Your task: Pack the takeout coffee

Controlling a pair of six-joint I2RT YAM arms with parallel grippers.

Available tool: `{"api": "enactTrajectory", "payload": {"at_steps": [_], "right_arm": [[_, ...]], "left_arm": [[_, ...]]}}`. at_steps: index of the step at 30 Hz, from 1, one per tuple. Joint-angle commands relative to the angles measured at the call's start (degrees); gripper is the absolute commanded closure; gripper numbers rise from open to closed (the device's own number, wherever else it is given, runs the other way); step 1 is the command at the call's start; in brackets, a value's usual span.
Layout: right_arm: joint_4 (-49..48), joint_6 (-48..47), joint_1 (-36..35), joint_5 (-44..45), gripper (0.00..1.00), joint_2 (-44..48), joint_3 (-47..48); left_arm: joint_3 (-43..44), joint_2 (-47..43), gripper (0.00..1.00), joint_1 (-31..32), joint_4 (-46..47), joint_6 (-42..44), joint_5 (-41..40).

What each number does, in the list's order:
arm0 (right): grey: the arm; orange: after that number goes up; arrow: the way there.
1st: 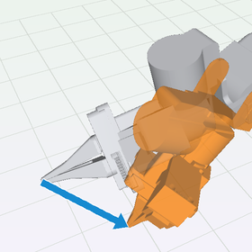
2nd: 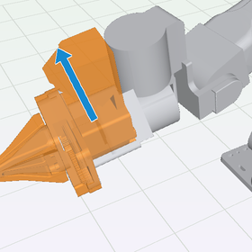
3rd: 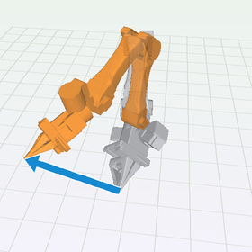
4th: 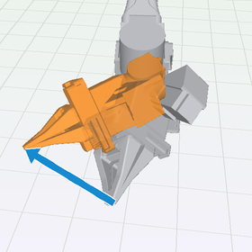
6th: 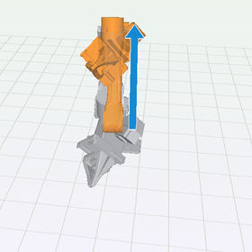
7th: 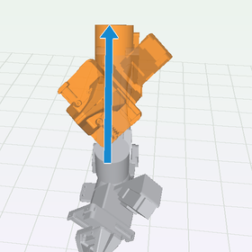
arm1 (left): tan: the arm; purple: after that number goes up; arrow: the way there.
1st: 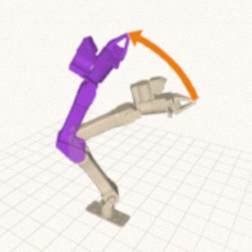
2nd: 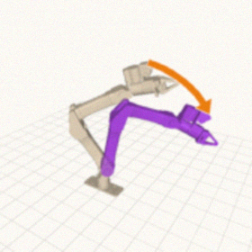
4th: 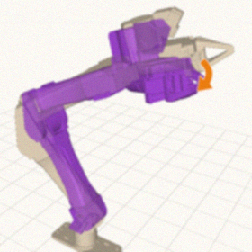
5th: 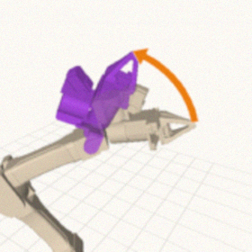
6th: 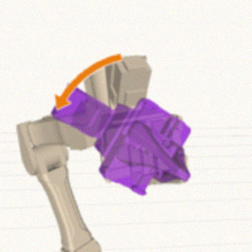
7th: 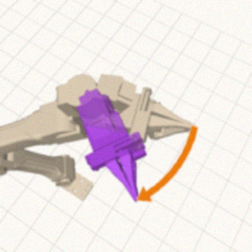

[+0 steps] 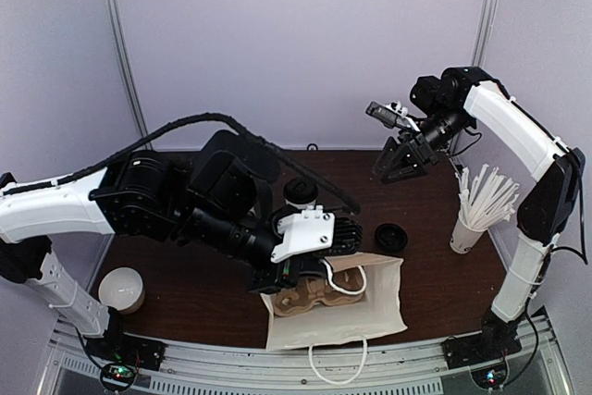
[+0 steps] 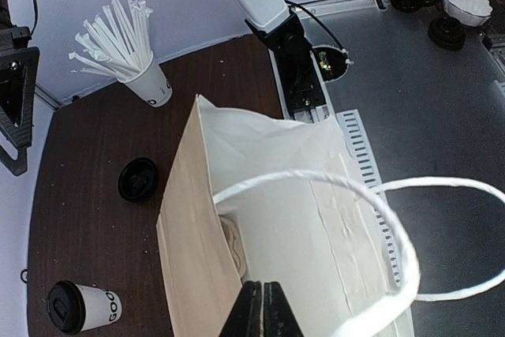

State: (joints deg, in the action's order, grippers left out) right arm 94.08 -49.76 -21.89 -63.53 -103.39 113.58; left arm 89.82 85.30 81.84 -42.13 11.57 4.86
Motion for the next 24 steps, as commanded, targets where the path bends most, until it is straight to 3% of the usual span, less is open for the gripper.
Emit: {"api": "enactTrajectory", "payload": {"at_steps": [1,12,15,20,24], "right_arm": [[9.00,-0.95,-0.65,-1.40,0.32,0.80,-0.52],[8.92,-1.34,-1.55,-0.83,0.31,1.44,-2.39],[8.75,-1.27,-1.62,-0.75,0.31,1.36,-2.10],[8.94,-1.45,-1.58,-1.05,0.31,0.76,-1.32],[9.00,-1.54,-1.62,-1.22,0.31,0.65,-1.17]], "left_arm": [[1.41,0.00,1.00,0.65,0.82,-1.80,2.33],[0.71,0.36,1.00,1.12,1.51,-2.89,7.75],[0.28,0.07,1.00,1.07,2.18,-3.11,4.70],[0.27,0.71,1.00,-1.39,2.85,-2.12,-7.23],[1.68,1.62,1.00,-6.11,3.06,-1.65,-7.45]]}}
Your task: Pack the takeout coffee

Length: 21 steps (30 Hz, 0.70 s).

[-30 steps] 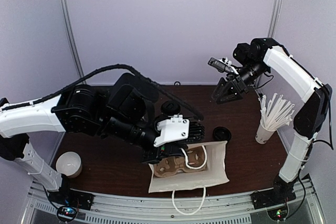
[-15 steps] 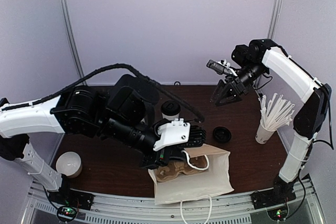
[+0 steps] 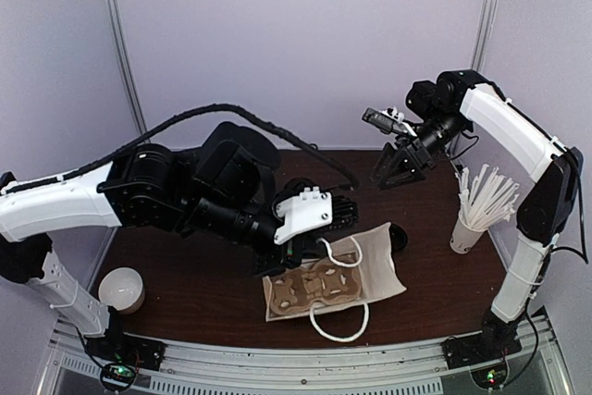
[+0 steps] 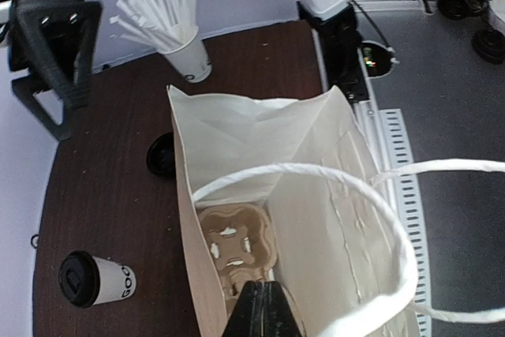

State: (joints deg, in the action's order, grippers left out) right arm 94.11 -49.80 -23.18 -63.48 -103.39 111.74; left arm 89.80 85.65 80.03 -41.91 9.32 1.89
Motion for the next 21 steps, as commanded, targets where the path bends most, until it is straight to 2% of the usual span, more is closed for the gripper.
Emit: {"api": "enactTrajectory", "payload": {"at_steps": [1,4,9,16,21], "right_arm": [[8.93,-1.54,-0.37,-1.27,0.31,0.71,0.67],[8.00,-0.29,-0.38,-0.67,0.32,0.52,0.83],[-4.73,12.72,-0.57,8.16,0.31,0.65,0.11],[-14.84,21.22,-2.30,20.61,0.26,-3.49,5.77],[-19.09,23.89,-4.57,23.01,0.24,-8.44,10.87]], "left_arm": [[2.30,1.79,1.00,-5.15,2.88,0.87,-5.03],[3.68,3.62,1.00,-7.87,2.47,1.31,-5.49],[5.24,4.89,1.00,-10.77,-2.41,1.65,-6.48],[2.54,-2.18,1.00,-17.67,-9.80,-0.99,-2.71],[1.91,-5.70,1.00,-25.48,-15.93,-6.27,1.31]]}}
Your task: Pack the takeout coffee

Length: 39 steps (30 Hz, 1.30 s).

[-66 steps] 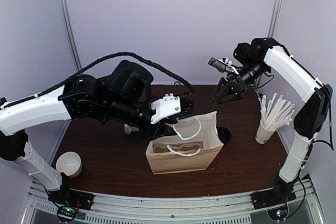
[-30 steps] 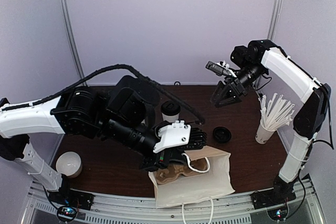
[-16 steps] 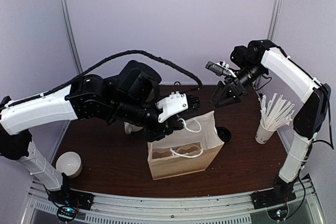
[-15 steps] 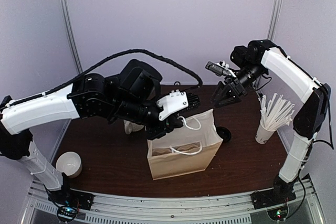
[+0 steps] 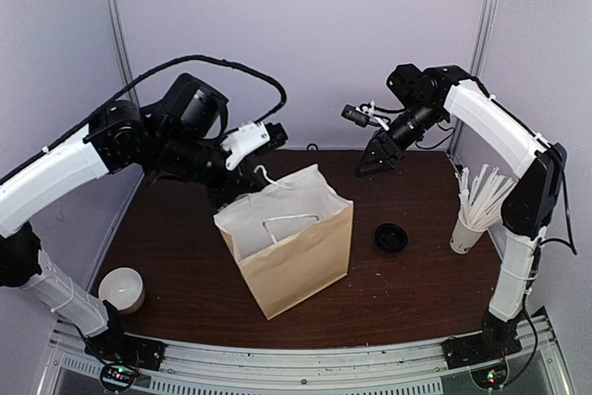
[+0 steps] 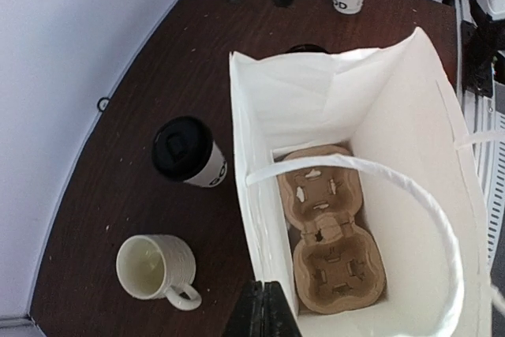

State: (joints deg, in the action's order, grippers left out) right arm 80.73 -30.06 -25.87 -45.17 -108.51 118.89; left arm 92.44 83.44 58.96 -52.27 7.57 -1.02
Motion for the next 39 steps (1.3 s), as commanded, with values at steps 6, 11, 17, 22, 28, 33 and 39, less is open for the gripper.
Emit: {"api": "enactTrajectory", "payload": {"at_steps": [6,11,17,22,28,33,39], "right_arm": [[-4.84,5.00,-5.78,6.50,0.23,-10.27,9.59],[-5.96,6.47,-9.33,12.03,0.22,-13.51,12.98],[-7.27,9.62,-11.63,18.79,0.13,-19.66,20.23],[-8.27,10.76,-11.75,21.39,0.05,-24.17,24.27],[-9.87,11.90,-11.84,22.23,0.01,-28.59,27.96],[-10.18,11.95,-12.42,22.39,0.01,-31.26,29.88],[-11.53,12.03,-13.06,23.43,0.02,-33.11,31.27]], "left_arm": [[-4.07,-5.52,1.00,-10.45,-9.98,-7.17,9.94],[-6.96,-7.19,1.00,-13.20,-10.30,-7.35,12.13],[-7.39,-7.85,0.80,-14.19,-10.38,-9.64,7.73],[-7.61,-9.99,0.59,-14.21,-8.62,-11.86,4.25],[-11.34,-15.64,0.02,-14.21,-1.84,-12.13,2.91],[-10.77,-15.72,0.03,-14.17,-1.70,-12.53,0.58],[-11.22,-15.39,0.02,-14.17,-0.88,-13.36,0.08]]}}
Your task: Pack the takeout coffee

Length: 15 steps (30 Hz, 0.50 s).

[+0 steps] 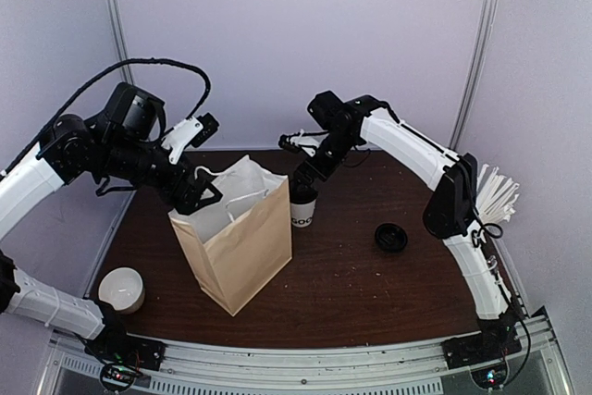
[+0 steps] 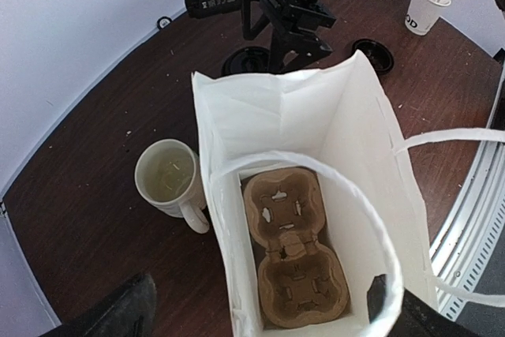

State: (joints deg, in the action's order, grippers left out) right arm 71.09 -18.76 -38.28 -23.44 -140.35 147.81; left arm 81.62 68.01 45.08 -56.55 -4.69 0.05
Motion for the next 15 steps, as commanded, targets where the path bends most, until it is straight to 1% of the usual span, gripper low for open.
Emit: {"api": "enactTrajectory", "payload": {"at_steps": [1,8,10,15], "right_arm": [[-2.03,0.62,-0.77,1.97,0.03,-1.44,2.41],[-2.59,0.99,-0.83,2.99,0.04,-3.15,2.74],[-2.62,1.08,-0.91,2.96,0.04,-3.66,2.81],[-2.58,1.05,-1.09,3.16,0.04,-4.14,2.92]], "left_arm": [[-0.53,0.00,0.02,-0.28,3.54,-1.15,-0.50],[-1.30,-0.48,0.02,-0.32,3.79,-1.46,-0.05],[-1.69,-0.73,0.02,-0.31,4.09,-1.53,1.77],[-2.37,-0.76,0.02,-0.27,4.64,-1.55,2.22]]}}
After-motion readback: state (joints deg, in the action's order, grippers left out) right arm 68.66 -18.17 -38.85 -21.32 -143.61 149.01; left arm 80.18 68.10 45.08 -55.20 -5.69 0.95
